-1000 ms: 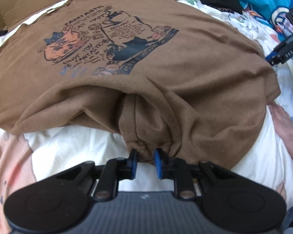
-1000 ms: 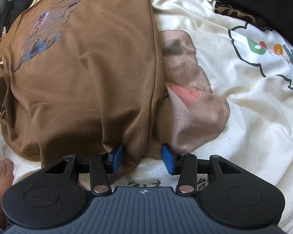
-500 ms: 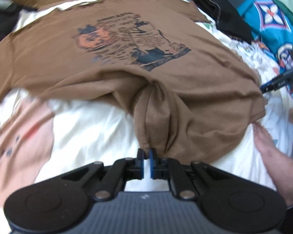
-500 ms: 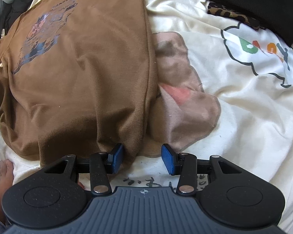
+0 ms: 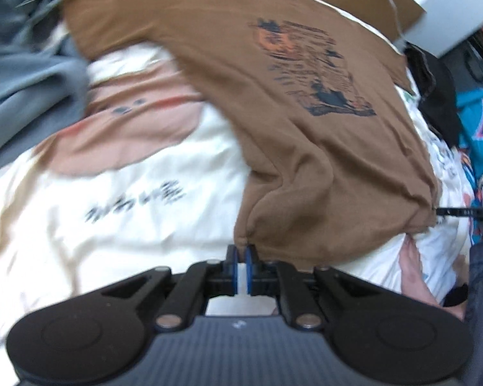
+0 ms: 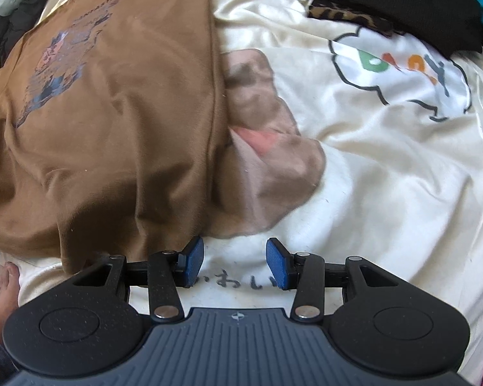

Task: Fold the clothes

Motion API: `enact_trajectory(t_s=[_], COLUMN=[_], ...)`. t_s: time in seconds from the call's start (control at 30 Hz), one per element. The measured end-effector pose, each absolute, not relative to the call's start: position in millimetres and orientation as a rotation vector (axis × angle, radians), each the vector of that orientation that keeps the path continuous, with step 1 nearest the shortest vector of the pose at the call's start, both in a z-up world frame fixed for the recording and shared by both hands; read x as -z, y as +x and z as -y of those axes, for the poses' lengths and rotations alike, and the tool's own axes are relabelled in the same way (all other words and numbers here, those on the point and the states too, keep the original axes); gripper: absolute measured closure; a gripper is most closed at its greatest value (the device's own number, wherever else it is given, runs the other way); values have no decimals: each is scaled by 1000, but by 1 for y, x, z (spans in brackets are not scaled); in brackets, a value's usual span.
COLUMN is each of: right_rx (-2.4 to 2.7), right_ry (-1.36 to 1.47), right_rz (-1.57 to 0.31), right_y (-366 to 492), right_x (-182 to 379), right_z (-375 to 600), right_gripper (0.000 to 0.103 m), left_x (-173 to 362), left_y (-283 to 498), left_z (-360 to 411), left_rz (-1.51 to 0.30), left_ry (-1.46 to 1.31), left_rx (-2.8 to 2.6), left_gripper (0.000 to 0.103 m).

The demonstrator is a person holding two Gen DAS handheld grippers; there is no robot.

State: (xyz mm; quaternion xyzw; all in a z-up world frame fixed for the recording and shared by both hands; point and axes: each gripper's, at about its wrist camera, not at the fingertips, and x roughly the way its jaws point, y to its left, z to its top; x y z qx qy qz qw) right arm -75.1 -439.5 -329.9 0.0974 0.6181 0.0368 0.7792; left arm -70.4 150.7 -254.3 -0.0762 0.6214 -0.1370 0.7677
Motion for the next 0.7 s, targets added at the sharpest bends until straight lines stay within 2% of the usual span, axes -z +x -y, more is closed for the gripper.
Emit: enact_trajectory(t_s=[0.23, 0.43, 0.7], right_rx=[-82, -83, -125], right_ry=[204, 193, 254], right_rz=[-1348, -1364, -1323], right_y=[-85, -94, -98], right_x=[330, 333, 327], right_z=[445, 439, 428], right_gripper=[53, 53, 53], left_x=[238, 245, 240], left_y=[-97, -111, -84], left_z=[-178, -185, -190], left_rz=[-1423, -1463, -1377], left_ry=[-211, -245, -257], left_rx=[193, 132, 21], left_gripper=[99, 99, 99])
